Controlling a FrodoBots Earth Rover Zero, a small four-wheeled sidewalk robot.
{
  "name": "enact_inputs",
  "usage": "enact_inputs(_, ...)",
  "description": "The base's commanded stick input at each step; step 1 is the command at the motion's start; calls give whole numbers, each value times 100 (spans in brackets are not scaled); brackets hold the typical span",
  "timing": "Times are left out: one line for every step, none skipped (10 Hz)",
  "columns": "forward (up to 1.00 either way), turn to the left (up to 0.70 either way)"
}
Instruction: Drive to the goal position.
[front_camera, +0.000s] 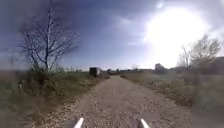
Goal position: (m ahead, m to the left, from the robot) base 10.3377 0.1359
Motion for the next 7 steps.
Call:
enact_inputs(49, 0)
enact_inputs(49, 0)
enact_inputs(49, 0)
enact_inputs(49, 0)
enact_inputs(49, 0)
enact_inputs(49, 0)
enact_inputs(49, 0)
